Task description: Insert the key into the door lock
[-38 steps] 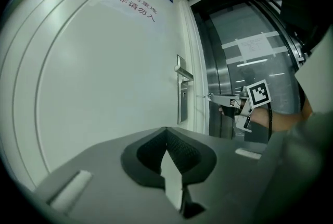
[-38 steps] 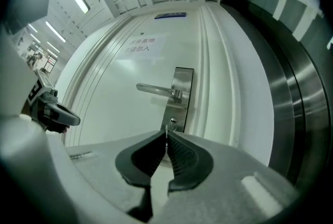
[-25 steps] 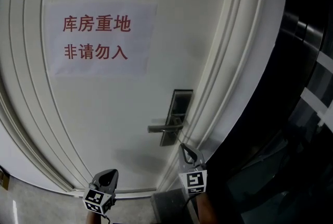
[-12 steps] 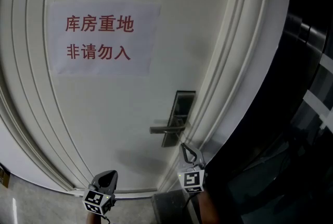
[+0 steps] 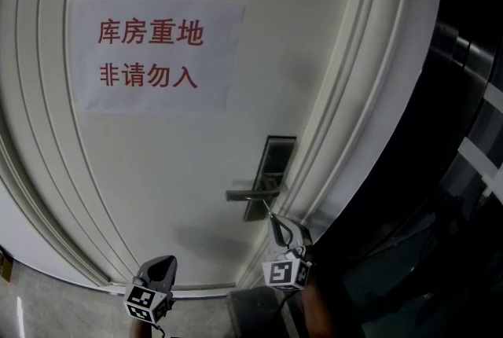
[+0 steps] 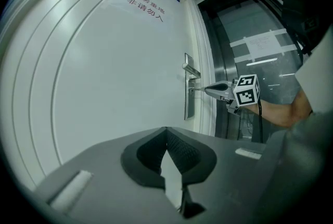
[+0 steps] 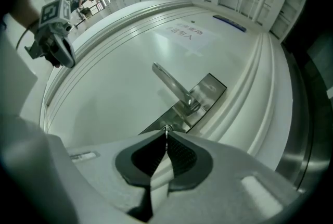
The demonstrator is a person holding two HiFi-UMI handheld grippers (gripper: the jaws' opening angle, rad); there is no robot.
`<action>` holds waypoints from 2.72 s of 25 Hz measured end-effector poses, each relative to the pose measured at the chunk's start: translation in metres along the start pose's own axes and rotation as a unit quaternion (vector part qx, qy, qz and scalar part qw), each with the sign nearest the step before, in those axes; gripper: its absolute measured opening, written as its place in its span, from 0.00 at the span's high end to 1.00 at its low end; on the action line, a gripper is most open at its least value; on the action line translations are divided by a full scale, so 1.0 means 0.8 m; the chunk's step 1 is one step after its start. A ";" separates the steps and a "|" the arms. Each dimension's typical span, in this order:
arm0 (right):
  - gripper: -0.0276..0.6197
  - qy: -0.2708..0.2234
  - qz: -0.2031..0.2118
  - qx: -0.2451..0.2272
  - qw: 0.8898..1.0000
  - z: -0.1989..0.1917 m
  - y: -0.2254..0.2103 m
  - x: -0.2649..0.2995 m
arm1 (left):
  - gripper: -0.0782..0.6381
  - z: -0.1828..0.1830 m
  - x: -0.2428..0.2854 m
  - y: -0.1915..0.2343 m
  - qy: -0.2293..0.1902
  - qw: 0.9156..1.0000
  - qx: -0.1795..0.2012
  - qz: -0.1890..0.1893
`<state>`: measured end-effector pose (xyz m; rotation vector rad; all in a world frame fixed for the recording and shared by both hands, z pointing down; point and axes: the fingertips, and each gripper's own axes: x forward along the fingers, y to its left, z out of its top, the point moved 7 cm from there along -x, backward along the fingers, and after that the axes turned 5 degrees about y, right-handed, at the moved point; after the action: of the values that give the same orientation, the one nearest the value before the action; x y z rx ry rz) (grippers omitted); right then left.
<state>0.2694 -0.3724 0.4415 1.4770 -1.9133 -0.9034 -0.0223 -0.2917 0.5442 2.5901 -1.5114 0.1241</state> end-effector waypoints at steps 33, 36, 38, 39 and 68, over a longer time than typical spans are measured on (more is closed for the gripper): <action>0.94 0.043 -0.055 -0.260 0.963 0.001 0.020 0.009 | 0.89 -0.005 -0.003 0.003 -0.002 1.000 -0.010 0.001; 0.94 0.045 -0.053 -0.263 0.962 0.000 0.020 0.012 | 0.89 -0.006 -0.004 0.004 -0.003 1.000 -0.011 0.001; 0.94 0.046 -0.053 -0.269 0.961 0.001 0.019 0.012 | 0.89 -0.006 -0.004 0.005 -0.003 1.000 -0.011 0.001; 0.94 0.047 -0.053 -0.272 0.960 0.001 0.020 0.012 | 0.89 -0.006 -0.003 0.006 -0.003 1.000 -0.011 0.001; 0.94 0.064 -0.065 -0.298 0.950 0.012 0.020 0.032 | 0.89 -0.011 0.002 0.021 -0.002 1.000 -0.020 -0.002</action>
<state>0.2463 -0.3929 0.4484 1.2567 -1.2933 -1.2724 -0.0363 -0.3000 0.5546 2.5644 -1.4944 0.0870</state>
